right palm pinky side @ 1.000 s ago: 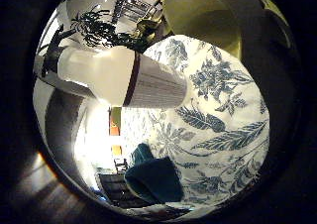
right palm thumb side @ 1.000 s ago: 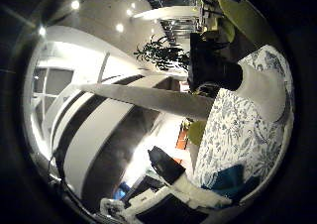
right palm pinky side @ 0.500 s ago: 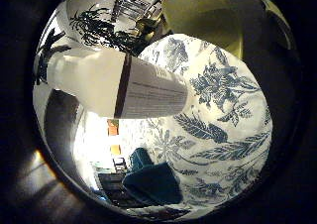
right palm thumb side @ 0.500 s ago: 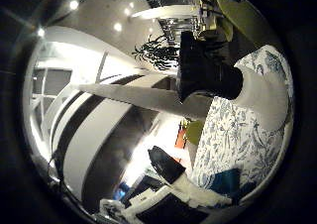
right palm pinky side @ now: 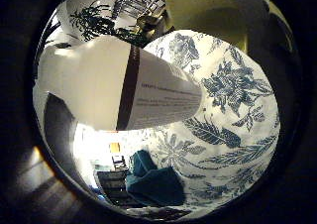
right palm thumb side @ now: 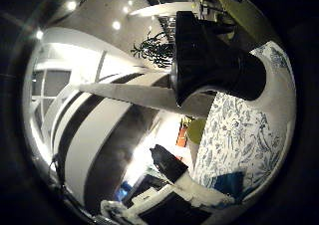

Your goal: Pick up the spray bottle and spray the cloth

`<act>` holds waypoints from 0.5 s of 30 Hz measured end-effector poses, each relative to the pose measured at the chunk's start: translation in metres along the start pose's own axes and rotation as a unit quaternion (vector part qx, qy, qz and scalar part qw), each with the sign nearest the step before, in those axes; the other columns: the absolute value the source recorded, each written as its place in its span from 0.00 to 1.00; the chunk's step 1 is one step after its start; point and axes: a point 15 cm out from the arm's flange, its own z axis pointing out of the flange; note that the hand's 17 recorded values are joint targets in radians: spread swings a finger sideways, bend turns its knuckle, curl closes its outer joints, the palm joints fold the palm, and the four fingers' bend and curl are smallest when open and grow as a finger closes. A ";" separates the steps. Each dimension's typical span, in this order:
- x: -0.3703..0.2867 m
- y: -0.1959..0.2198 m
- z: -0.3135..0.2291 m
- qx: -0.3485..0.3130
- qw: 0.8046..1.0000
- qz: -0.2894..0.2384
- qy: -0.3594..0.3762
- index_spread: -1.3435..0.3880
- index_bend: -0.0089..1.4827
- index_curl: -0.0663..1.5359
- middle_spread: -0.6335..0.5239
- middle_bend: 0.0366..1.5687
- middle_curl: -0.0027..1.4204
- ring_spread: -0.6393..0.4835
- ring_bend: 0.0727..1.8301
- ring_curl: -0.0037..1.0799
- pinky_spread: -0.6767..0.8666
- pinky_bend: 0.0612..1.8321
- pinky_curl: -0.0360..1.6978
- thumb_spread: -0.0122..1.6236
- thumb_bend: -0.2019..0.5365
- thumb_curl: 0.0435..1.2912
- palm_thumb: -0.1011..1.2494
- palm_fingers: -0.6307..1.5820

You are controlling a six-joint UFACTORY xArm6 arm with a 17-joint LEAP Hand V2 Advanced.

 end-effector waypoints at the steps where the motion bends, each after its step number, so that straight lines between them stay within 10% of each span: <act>1: 0.001 0.000 0.000 0.000 1.000 0.002 0.000 0.70 0.11 0.20 0.74 0.12 0.24 0.78 0.16 0.25 0.68 0.19 0.20 0.64 0.24 0.21 0.44 0.31; 15: -0.003 0.003 0.026 -0.021 1.000 -0.002 0.002 0.72 0.10 0.20 0.72 0.17 0.25 0.77 0.19 0.26 0.67 0.18 0.20 0.64 0.24 0.21 0.45 0.34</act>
